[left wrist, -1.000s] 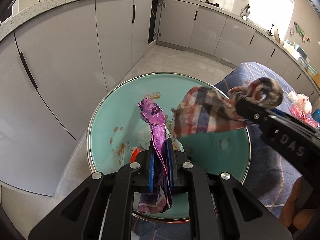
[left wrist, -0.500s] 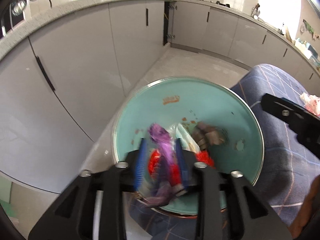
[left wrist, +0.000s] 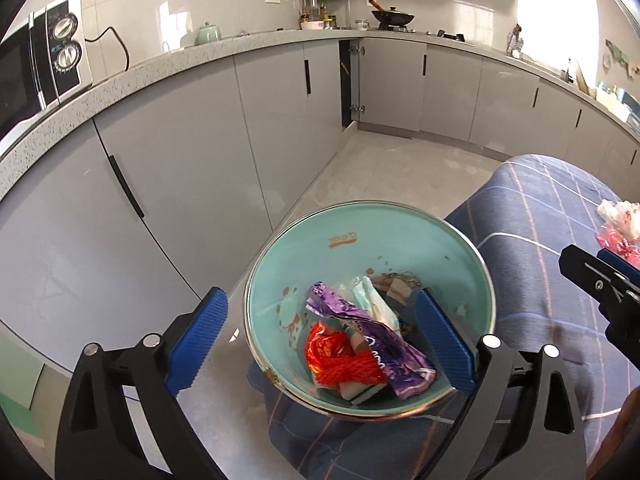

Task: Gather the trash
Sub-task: 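Open both tools to drop the wrapper and cloth into the bucket, then move the left tool to the pink cellophane wrapper and grasp it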

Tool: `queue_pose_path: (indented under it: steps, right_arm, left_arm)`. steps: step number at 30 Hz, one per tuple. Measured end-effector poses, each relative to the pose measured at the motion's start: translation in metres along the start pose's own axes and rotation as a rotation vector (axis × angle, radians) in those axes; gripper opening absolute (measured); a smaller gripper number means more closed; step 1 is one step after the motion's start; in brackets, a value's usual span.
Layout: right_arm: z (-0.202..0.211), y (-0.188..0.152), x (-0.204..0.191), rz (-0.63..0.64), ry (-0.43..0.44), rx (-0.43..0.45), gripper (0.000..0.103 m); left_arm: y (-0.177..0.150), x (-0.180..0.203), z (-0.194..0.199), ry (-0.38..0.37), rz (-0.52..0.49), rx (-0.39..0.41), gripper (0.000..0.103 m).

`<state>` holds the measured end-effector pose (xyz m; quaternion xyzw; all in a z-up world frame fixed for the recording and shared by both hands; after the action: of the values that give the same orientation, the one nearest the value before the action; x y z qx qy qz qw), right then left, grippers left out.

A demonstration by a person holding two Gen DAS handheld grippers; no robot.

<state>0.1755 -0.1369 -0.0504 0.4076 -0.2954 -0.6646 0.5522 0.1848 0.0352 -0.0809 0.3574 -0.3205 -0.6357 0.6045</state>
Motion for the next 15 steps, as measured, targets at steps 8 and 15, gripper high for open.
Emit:
queue_pose_path:
  steps: [8,15]
  right_arm:
    - [0.026,0.006,0.031,-0.042,-0.042,0.053,0.086]
    - [0.048,0.006,0.081,-0.075,-0.115,0.071,0.086]
  left_arm:
    - [0.006,0.023,0.014,-0.027,-0.013,0.009,0.097]
    - [0.013,0.07,0.024,-0.116,-0.058,0.028,0.097]
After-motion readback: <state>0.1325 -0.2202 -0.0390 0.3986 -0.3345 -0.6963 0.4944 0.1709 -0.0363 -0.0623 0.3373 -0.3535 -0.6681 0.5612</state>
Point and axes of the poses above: each gripper's, at about its wrist camera, not at the fingertips, and z roughly against the way its jaws point, x to its right, y to its top, the point moved 7 cm from there along -z, roughly the way its jaws point, and after that the axes turned 11 degrees about x, right-handed, at the moved point
